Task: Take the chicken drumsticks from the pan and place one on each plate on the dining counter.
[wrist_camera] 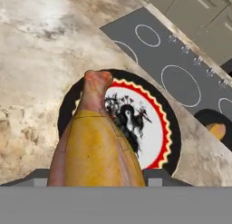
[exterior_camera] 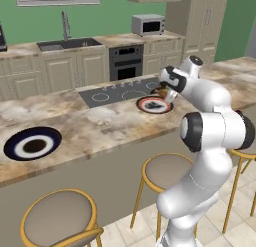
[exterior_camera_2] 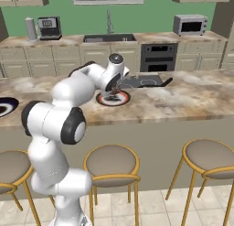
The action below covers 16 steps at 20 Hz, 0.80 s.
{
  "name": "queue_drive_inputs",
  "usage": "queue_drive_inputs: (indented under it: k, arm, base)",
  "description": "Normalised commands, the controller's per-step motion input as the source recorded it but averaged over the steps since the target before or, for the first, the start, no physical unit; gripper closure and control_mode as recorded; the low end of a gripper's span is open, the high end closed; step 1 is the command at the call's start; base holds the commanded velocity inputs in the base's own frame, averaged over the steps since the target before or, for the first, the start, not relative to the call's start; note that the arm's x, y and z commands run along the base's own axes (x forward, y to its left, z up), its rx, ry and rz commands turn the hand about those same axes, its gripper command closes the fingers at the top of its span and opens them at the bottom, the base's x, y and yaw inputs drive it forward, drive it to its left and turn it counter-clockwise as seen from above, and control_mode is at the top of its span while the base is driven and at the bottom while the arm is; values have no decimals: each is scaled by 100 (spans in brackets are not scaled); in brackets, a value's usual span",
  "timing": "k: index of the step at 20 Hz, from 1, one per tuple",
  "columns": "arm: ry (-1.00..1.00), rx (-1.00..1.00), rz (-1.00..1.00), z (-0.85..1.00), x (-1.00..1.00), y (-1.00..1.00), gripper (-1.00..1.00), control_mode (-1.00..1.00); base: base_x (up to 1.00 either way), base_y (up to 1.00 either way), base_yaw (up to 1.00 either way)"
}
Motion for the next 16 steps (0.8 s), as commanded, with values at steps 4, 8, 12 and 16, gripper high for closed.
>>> queue_drive_inputs:
  k: [4,8,12,16]
  arm:
    - [0,-7,2,-90,70,6,100,-100]
    - [1,-9,0,-44,22,40,100,-100]
    - [0,-7,0,-32,29,29,100,-100]
    - [0,-6,0,-38,49,13,100,-100]
  base:
    - [0,0,0]
    - [0,0,0]
    - [0,0,0]
    - [0,0,0]
